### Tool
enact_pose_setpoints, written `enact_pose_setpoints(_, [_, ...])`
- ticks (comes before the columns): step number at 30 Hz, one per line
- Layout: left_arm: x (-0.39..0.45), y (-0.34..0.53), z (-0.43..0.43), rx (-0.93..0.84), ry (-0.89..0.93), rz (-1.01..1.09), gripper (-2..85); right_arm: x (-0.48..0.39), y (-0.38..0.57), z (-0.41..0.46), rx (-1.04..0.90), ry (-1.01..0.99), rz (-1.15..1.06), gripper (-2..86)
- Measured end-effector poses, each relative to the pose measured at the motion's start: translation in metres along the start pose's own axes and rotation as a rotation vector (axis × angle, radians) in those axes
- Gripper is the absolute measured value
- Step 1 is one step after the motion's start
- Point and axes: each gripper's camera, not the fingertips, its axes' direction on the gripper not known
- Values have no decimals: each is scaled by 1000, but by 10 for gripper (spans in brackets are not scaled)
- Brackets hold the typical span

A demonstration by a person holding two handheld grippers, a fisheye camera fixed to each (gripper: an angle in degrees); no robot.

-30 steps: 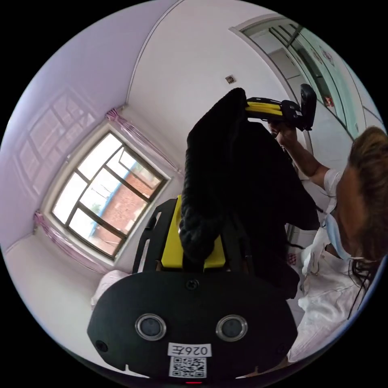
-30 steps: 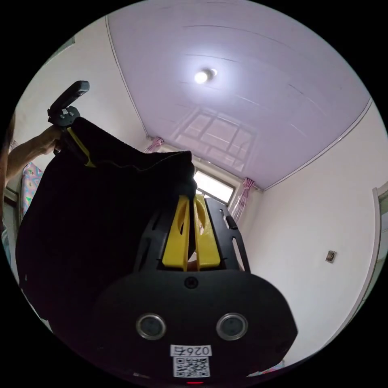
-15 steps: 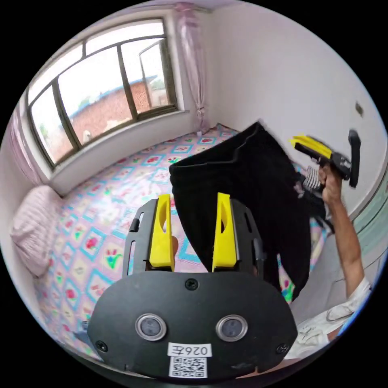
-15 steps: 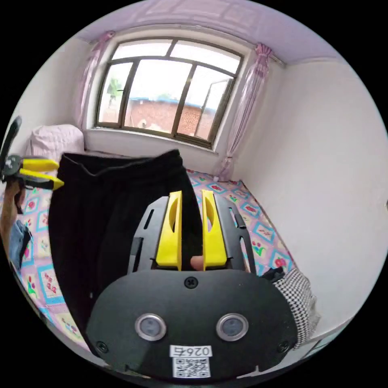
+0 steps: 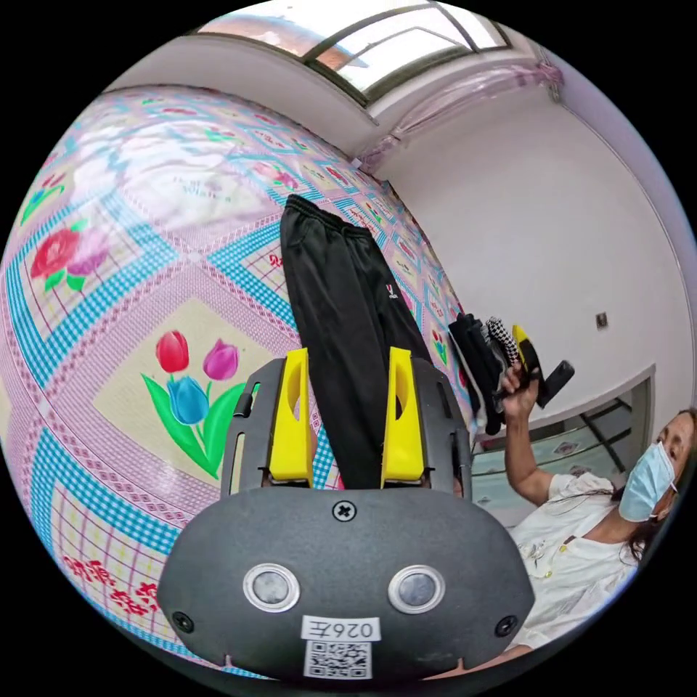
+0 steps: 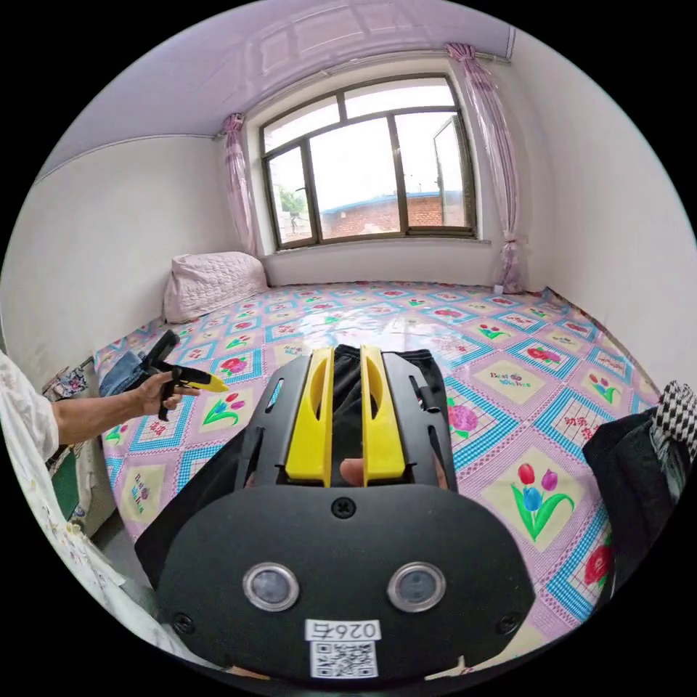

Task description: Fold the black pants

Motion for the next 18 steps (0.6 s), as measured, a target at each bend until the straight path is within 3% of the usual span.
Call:
enact_pose_setpoints(10, [-54, -105, 46, -84, -135, 16, 183, -43, 63, 43, -173, -5, 90, -11])
enact_pose_setpoints(18, [-94, -182, 92, -186, -209, 1, 163, 34, 41, 110, -299, 169, 157, 21])
